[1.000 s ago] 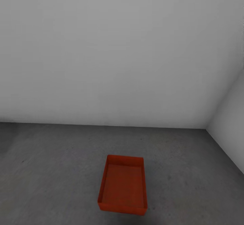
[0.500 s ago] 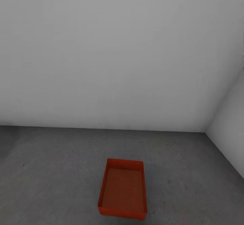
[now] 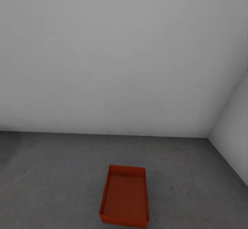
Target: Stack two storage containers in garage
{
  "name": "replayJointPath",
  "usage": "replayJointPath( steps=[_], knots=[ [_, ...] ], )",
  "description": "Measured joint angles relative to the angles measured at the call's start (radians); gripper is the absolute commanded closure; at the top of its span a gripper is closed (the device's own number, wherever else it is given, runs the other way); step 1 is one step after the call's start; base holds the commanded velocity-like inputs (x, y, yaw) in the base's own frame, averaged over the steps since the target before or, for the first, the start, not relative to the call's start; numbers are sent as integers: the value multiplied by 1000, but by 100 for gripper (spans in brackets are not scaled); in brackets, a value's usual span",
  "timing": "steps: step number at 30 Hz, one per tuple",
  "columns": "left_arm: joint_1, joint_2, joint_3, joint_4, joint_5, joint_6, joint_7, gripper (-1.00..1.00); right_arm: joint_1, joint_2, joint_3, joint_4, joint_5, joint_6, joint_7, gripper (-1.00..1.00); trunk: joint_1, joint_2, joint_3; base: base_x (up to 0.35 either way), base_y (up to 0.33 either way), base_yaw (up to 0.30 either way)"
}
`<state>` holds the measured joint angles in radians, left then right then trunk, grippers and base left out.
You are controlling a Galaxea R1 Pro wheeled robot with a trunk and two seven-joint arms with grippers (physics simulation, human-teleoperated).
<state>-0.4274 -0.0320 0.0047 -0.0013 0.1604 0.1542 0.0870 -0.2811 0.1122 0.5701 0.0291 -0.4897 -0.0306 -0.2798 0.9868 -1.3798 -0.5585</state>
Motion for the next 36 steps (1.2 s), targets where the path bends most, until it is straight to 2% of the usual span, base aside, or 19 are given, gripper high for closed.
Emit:
replayJointPath(
  steps=[5,10,14,17,36],
  knots=[
    [18,2,0,0,0,-4,0,-100,0,0,0,0,-1,0,0,-100,-19,35,23,0,0,0],
    [27,5,0,0,0,-6,-2,-100,7,0,0,0,0,-7,0,-100,-19,35,31,0,0,0],
    [32,7,0,0,-1,-7,-3,-100,37,2,1,0,3,-64,-1,-100,-19,35,38,0,0,0],
    [33,8,0,0,-1,-7,-3,-100,41,1,1,0,3,-77,-1,-100,-19,35,42,0,0,0],
    [41,9,0,0,-1,-8,-6,-100,44,2,0,0,2,-83,1,-100,-19,35,72,0,0,0]
  ],
)
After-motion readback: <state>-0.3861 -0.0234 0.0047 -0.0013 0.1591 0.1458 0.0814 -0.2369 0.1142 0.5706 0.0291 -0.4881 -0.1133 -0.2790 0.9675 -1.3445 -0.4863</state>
